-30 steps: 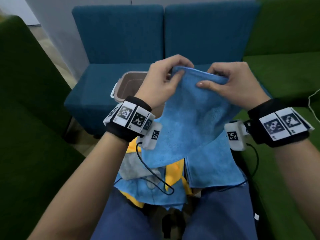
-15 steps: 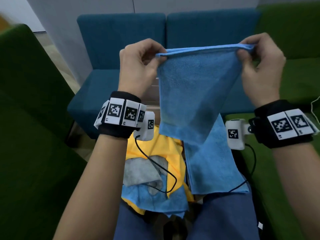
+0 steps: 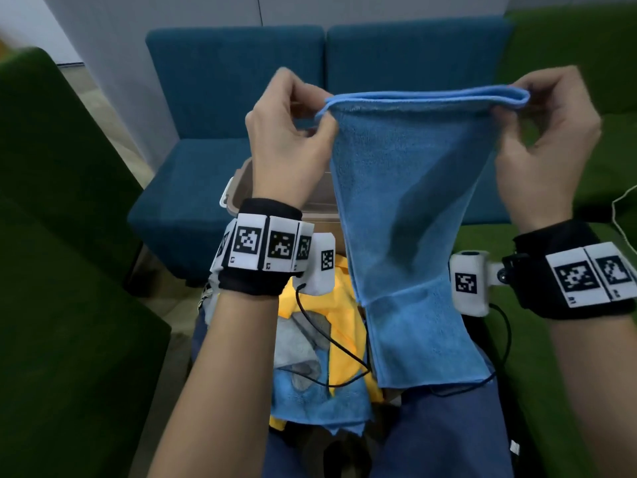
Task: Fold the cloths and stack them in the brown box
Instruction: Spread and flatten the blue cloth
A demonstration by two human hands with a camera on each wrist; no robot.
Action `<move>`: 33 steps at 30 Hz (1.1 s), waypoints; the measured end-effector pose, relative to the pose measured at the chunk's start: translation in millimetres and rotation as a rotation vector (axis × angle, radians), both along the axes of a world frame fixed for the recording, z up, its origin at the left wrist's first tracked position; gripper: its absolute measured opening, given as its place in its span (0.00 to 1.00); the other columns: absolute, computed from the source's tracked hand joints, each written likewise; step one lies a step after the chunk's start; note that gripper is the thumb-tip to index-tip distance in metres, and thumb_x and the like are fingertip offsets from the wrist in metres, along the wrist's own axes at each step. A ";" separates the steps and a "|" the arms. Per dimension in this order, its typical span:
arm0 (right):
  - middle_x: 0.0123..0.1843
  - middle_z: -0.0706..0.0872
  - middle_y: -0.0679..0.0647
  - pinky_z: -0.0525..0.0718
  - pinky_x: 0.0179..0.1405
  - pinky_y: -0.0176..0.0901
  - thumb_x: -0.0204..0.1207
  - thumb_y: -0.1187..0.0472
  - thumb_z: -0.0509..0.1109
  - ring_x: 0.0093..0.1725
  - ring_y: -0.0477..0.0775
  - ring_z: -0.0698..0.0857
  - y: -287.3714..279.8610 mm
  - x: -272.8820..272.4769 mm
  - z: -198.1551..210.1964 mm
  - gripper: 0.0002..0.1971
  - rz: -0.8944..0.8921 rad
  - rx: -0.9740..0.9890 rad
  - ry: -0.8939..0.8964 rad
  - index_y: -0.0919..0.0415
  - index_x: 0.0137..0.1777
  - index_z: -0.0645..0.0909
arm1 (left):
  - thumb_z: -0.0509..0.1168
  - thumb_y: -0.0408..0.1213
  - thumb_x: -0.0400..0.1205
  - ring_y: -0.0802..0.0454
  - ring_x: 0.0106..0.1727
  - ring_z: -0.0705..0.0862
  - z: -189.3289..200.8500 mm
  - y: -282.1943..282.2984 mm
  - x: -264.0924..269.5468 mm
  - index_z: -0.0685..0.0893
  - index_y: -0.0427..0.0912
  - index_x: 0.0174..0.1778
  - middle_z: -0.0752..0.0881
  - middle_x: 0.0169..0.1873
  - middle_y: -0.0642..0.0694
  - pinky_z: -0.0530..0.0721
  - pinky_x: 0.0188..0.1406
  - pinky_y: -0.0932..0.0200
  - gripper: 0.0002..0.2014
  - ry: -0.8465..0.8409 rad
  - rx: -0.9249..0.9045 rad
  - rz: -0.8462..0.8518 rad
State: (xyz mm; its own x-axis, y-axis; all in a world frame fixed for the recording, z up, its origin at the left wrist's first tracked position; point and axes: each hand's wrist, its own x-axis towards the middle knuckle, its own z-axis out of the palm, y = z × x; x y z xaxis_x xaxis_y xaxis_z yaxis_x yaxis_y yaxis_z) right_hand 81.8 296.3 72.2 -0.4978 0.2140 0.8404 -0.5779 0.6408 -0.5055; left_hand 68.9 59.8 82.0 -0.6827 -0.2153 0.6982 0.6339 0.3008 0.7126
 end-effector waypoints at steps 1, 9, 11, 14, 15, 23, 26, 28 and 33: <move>0.44 0.77 0.38 0.82 0.47 0.44 0.78 0.67 0.66 0.46 0.52 0.82 0.7 0.8 2.4 0.14 -0.024 -0.003 0.028 0.45 0.48 0.70 | 0.67 0.27 0.73 0.50 0.41 0.86 2.7 2.6 1.4 0.71 0.48 0.36 0.84 0.35 0.55 0.85 0.39 0.61 0.13 0.025 0.009 -0.019; 0.44 0.68 0.41 0.72 0.44 0.29 0.83 0.67 0.61 0.41 0.34 0.74 13.7 3.3 11.2 0.07 0.012 -0.027 0.116 0.57 0.51 0.64 | 0.55 0.22 0.76 0.61 0.37 0.80 2.9 17.0 -3.4 0.82 0.41 0.38 0.84 0.37 0.51 0.75 0.38 0.62 0.13 0.059 -0.074 -0.075; 0.39 0.69 0.38 0.69 0.39 0.28 0.82 0.68 0.61 0.36 0.36 0.72 14.5 5.9 2.4 0.14 -0.001 0.034 0.039 0.47 0.47 0.63 | 0.57 0.23 0.77 0.65 0.34 0.79 -10.0 19.6 -5.3 0.85 0.40 0.39 0.87 0.38 0.53 0.73 0.37 0.67 0.13 -0.039 -0.079 -0.060; 0.37 0.74 0.36 0.69 0.37 0.27 0.82 0.69 0.61 0.36 0.34 0.75 22.2 6.5 -17.3 0.17 0.006 0.051 -0.055 0.44 0.43 0.64 | 0.66 0.26 0.75 0.59 0.44 0.84 -30.6 23.6 0.5 0.87 0.37 0.44 0.86 0.44 0.48 0.81 0.46 0.66 0.06 -0.064 -0.118 -0.094; 0.37 0.75 0.36 0.70 0.36 0.29 0.81 0.69 0.61 0.36 0.34 0.75 25.2 6.2 -23.5 0.16 -0.001 0.044 -0.081 0.44 0.43 0.65 | 0.68 0.27 0.73 0.57 0.49 0.85 -37.4 24.9 2.0 0.88 0.36 0.47 0.85 0.48 0.46 0.81 0.51 0.66 0.08 -0.057 -0.166 -0.100; 0.50 0.86 0.53 0.76 0.38 0.34 0.79 0.66 0.64 0.39 0.41 0.79 31.1 1.6 -49.3 0.09 0.051 0.028 -0.264 0.54 0.51 0.83 | 0.60 0.20 0.71 0.47 0.39 0.84 -76.9 32.9 -2.6 0.83 0.41 0.41 0.85 0.39 0.56 0.83 0.42 0.55 0.13 -0.216 -0.141 -0.101; 0.62 0.78 0.48 0.84 0.44 0.36 0.72 0.62 0.76 0.57 0.48 0.82 26.5 2.8 -59.2 0.20 0.099 0.063 -0.342 0.54 0.64 0.81 | 0.63 0.22 0.73 0.55 0.51 0.86 -80.6 32.5 0.9 0.86 0.41 0.50 0.87 0.47 0.54 0.84 0.55 0.61 0.14 -0.250 -0.122 -0.113; 0.66 0.74 0.48 0.86 0.52 0.44 0.67 0.67 0.78 0.65 0.48 0.79 24.1 4.2 -69.8 0.29 0.103 0.102 -0.368 0.54 0.69 0.77 | 0.68 0.26 0.73 0.55 0.59 0.84 -85.2 36.0 4.0 0.85 0.42 0.60 0.84 0.56 0.51 0.85 0.58 0.54 0.19 -0.265 -0.141 -0.138; 0.60 0.82 0.56 0.77 0.53 0.31 0.69 0.78 0.64 0.57 0.36 0.79 23.7 9.8 -84.4 0.24 0.079 0.173 -0.334 0.57 0.61 0.83 | 0.66 0.26 0.72 0.50 0.53 0.83 -93.0 42.3 14.4 0.78 0.39 0.72 0.75 0.59 0.47 0.87 0.47 0.45 0.29 -0.266 -0.155 -0.169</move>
